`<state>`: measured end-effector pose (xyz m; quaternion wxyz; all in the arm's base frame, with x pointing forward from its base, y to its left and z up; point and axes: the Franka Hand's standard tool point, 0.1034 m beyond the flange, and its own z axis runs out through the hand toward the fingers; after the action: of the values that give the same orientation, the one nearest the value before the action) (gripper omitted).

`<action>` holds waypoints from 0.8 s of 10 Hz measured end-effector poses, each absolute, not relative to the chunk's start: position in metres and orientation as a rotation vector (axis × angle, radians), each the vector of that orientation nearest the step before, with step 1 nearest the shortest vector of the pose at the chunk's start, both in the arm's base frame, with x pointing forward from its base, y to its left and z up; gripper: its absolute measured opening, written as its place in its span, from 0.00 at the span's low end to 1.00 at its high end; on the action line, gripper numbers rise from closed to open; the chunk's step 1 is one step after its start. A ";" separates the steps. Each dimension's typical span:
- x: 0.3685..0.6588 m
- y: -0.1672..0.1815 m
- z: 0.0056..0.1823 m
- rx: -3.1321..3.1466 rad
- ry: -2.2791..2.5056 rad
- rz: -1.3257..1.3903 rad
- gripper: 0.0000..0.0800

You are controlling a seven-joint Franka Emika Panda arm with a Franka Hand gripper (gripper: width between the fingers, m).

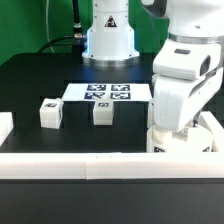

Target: Assemble stool

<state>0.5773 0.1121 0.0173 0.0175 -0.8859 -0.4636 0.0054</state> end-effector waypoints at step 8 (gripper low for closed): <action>0.577 0.108 0.016 -2.742 -1.459 0.024 0.53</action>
Offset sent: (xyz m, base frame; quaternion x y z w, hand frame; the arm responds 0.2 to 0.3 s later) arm 0.0000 0.0000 0.0000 0.0000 0.0000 0.0000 1.0000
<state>0.5767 0.1080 0.0156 0.0178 -0.8827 -0.4695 0.0077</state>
